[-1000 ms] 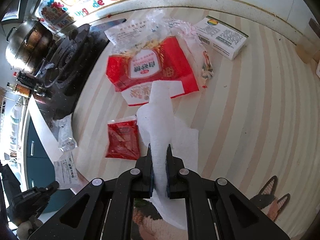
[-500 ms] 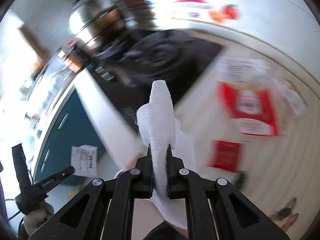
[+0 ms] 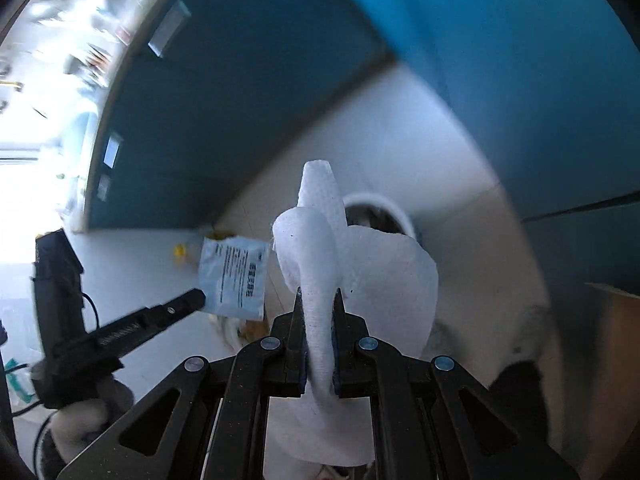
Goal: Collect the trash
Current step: 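Carry the sachet and tissue to the bin and open both tools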
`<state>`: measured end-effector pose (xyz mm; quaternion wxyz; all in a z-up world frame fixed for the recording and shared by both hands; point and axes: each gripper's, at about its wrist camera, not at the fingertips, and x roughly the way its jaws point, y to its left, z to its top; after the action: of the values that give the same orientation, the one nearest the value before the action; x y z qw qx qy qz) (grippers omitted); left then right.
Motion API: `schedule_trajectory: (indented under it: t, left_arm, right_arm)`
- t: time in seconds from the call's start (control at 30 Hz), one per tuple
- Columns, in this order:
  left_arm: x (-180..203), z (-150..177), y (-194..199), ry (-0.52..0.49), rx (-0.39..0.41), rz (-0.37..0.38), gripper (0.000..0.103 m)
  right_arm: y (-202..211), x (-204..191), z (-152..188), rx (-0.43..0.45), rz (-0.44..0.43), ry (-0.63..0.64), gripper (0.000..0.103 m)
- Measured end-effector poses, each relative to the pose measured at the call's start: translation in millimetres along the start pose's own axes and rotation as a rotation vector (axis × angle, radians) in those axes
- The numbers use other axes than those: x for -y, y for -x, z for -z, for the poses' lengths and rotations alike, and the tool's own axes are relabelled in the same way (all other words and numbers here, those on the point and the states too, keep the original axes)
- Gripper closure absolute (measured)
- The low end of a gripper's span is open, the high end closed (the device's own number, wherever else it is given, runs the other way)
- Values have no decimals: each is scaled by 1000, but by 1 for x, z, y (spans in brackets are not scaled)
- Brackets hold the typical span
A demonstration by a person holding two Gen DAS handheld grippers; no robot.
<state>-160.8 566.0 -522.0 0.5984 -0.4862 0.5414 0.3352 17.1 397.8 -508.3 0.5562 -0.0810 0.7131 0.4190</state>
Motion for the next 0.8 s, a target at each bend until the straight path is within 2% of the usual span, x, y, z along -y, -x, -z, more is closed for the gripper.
schedule_trajectory:
  t: [0.13,0.27,0.4,0.47,0.53,0.57,0.6,0.67,0.7,0.73,0.8]
  left_arm:
    - [-55,-33,-118,75,-103,29,103]
    - [-91,-54,-208,101,-184,27,103]
    - [-104,-65,-267,81,-245,-27,103]
    - [-108,-67,-280,61,-247,-59,102]
    - [-108,-67,-288,35,-246,-129,99]
    - [-108,-67,-291,19,-242,-166,98]
    - [-107,-67,-292,12,-236,-182,93]
    - [-108,-65,-289,0,-212,-201,64]
    - [-106,-64,-286,-14,-195,-221,33]
    - [-104,-62,-279,-32,-170,-250,16]
    - [-101,-59,-267,-67,-123,-305,13]
  right_arm:
    - [-157,37,-16,-138,-30,-51,95]
    - [-259,71,-36,-213,-12,-68,95]
    - [-327,94,-54,-245,33,-53,94]
    - [-351,98,-63,-258,79,-30,93]
    - [-364,98,-64,-268,116,-1,85]
    - [-367,98,-66,-269,147,20,70]
    - [-367,96,-69,-266,173,37,52]
    - [-365,92,-70,-255,180,52,42]
    - [-361,87,-70,-240,197,76,39]
    - [-357,84,-70,-226,210,98,37]
    - [-347,73,-69,-193,278,153,26]
